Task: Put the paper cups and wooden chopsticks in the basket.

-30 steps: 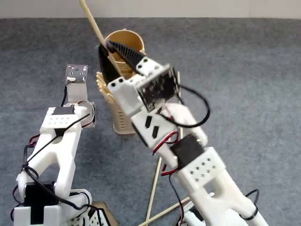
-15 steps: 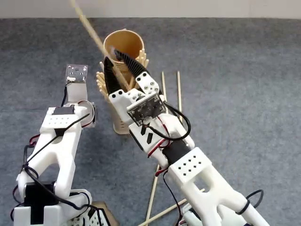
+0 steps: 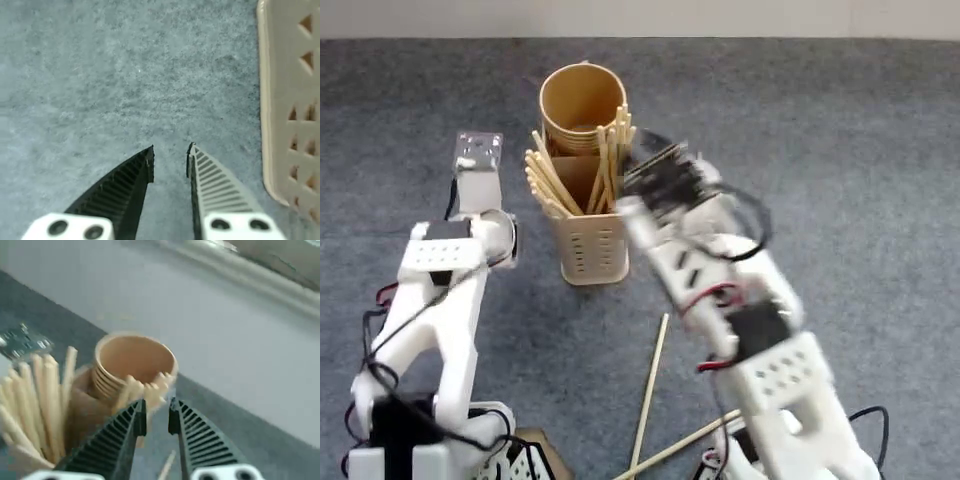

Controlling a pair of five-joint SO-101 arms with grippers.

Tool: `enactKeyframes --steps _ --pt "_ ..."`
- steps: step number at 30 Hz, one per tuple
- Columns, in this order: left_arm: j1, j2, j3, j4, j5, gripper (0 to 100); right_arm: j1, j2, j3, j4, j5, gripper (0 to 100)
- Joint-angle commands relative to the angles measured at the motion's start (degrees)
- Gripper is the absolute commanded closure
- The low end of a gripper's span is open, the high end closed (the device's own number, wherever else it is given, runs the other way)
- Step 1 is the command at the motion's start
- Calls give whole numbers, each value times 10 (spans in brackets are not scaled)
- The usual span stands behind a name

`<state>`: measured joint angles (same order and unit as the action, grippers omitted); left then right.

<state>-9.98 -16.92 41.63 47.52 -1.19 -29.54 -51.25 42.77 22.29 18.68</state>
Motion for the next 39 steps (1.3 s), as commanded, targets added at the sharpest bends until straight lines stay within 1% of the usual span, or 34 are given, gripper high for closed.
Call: enactKeyframes --steps 1,3,4,7,11,13,15,17,20,23,26,28,33,39 --pt "76 -55 -97 207 -123 870 135 -82 -82 352 7 917" --pt "132 -69 -136 310 -187 870 173 -121 -87 434 7 981" --pt "157 -73 -152 351 -208 870 187 -139 -71 464 7 998" --pt "218 -74 -189 441 -247 870 230 -202 8 505 11 995" --pt "310 -78 -186 525 -317 869 290 -276 116 504 11 994" --pt "339 -78 -173 525 -318 869 321 -309 152 502 11 994" --pt "333 -78 -170 525 -314 870 342 -340 176 482 11 994" --pt "312 -77 -171 525 -290 870 353 -363 191 460 11 994" --pt "297 -76 -163 526 -288 870 368 -375 208 453 11 994" --pt "276 -77 -159 524 -284 870 367 -375 225 448 11 994" --pt "227 -73 -167 498 -253 870 365 -375 237 443 11 994" --pt "194 -73 -177 484 -250 870 365 -375 242 443 11 994" --pt "156 -78 -223 485 -244 870 368 -375 262 444 11 994" --pt "123 -80 -318 535 -215 870 366 -378 323 440 11 994"
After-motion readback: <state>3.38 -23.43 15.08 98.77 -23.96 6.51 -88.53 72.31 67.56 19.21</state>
